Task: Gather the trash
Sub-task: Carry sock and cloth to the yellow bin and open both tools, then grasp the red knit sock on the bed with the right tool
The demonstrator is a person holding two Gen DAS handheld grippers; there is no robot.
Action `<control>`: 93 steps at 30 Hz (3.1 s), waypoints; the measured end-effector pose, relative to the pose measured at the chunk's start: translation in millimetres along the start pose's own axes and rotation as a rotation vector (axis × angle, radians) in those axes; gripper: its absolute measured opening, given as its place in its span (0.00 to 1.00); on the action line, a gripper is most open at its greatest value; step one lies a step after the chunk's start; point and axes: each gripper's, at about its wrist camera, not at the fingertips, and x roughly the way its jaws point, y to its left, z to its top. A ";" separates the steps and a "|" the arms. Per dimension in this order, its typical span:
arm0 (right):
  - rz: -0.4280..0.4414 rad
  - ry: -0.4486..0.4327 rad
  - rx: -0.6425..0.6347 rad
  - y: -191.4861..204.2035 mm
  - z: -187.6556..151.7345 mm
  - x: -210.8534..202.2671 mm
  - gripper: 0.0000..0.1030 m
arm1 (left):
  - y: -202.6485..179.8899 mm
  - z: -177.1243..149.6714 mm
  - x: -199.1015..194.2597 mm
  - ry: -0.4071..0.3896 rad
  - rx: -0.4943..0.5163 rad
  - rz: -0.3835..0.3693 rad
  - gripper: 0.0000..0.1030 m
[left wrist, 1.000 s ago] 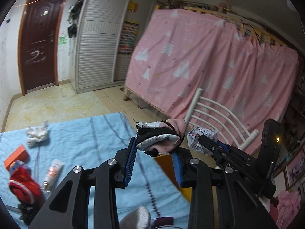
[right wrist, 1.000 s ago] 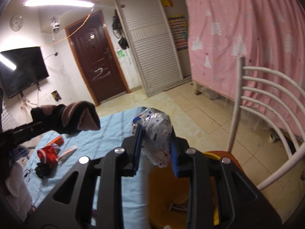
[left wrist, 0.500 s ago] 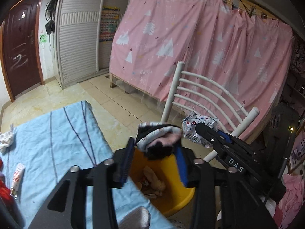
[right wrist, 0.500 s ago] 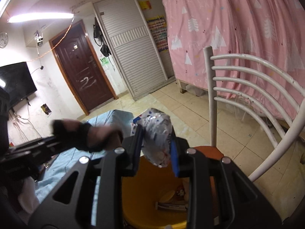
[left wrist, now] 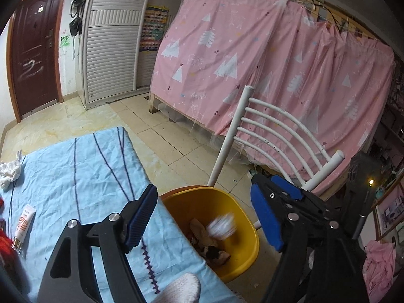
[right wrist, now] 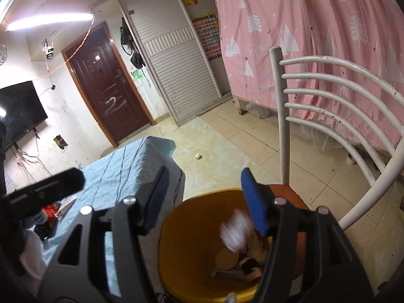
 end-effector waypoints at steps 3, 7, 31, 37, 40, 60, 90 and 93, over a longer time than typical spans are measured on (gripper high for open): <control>0.004 0.005 -0.013 6.2 -0.5 0.7 0.58 | 4.1 0.2 -11.7 -0.014 0.002 0.001 0.65; 0.021 0.012 -0.036 21.7 -2.8 0.7 0.62 | 13.3 -0.4 -32.2 -0.048 -0.010 0.005 0.65; 0.259 0.109 -0.262 184.5 -25.2 17.2 0.74 | 146.5 -15.4 -142.1 -0.200 -0.235 0.147 0.70; 0.346 0.164 -0.322 229.1 -37.0 24.8 0.79 | 178.2 -23.9 -164.6 -0.237 -0.286 0.189 0.71; 0.366 0.181 -0.358 250.0 -44.5 27.2 0.80 | 192.2 -27.2 -171.2 -0.247 -0.311 0.222 0.73; 0.477 0.310 -0.552 352.8 -85.7 57.1 0.81 | 305.3 -62.2 -186.5 -0.184 -0.595 0.386 0.74; 0.492 0.285 -0.352 312.7 -58.5 84.3 0.18 | 319.3 -64.4 -109.8 0.038 -0.603 0.425 0.76; 0.501 0.284 -0.342 306.8 -57.1 85.1 0.18 | 315.4 -63.1 -99.1 0.077 -0.583 0.448 0.74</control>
